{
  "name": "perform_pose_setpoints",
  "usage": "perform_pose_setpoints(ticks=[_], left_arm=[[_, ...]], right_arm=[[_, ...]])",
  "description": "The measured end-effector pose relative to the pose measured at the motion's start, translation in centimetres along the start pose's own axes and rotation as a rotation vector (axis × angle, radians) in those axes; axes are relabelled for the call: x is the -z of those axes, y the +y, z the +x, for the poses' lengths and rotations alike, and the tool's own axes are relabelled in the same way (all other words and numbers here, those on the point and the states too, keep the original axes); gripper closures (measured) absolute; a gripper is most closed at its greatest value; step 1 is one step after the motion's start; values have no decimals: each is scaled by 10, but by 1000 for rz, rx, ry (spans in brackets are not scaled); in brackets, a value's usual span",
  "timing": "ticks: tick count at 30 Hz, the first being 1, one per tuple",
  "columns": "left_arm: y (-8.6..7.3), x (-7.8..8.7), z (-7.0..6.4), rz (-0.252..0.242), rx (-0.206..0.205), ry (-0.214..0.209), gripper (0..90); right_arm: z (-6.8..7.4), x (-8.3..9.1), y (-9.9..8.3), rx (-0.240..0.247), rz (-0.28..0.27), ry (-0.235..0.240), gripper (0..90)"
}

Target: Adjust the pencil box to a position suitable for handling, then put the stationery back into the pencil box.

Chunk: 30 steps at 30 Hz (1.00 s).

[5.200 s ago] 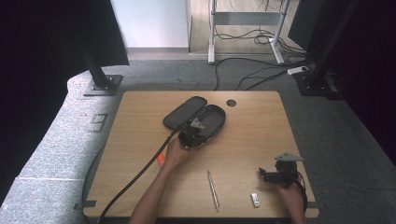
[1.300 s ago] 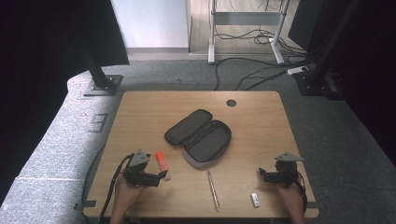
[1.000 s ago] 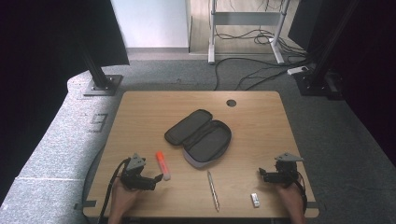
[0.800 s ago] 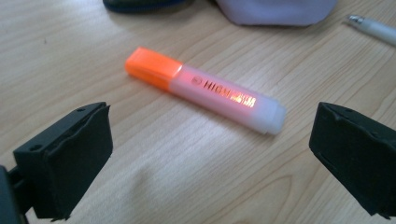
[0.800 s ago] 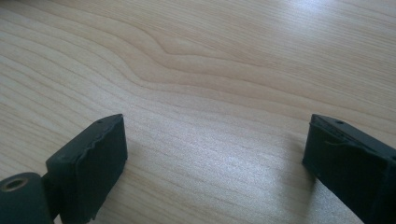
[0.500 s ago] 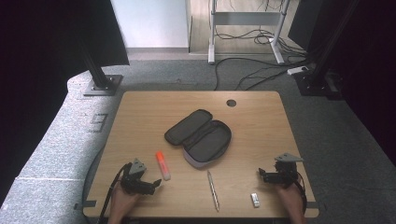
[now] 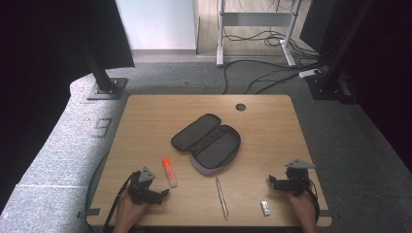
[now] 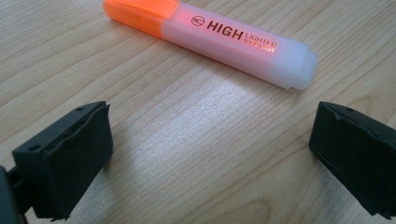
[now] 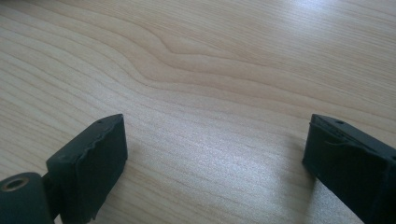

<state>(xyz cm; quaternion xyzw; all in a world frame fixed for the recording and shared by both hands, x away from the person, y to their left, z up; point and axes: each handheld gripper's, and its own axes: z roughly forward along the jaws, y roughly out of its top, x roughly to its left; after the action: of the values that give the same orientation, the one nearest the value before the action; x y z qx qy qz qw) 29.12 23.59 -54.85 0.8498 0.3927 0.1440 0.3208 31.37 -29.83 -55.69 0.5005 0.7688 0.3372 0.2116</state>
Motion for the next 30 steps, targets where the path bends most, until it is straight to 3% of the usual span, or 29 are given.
perform_pose_setpoints(ticks=[15, 22, 30], left_arm=[[1, -1, 0, -4, 18, 14, 2], [1, -1, 0, -4, 16, 12, 2], [1, -1, 0, -4, 17, 12, 1]], right_arm=[[3, 4, -1, -17, 11, -16, 65], [9, 13, 5, -7, -15, 15, 65], [20, 25, 10, 7, -25, 82, 56]])
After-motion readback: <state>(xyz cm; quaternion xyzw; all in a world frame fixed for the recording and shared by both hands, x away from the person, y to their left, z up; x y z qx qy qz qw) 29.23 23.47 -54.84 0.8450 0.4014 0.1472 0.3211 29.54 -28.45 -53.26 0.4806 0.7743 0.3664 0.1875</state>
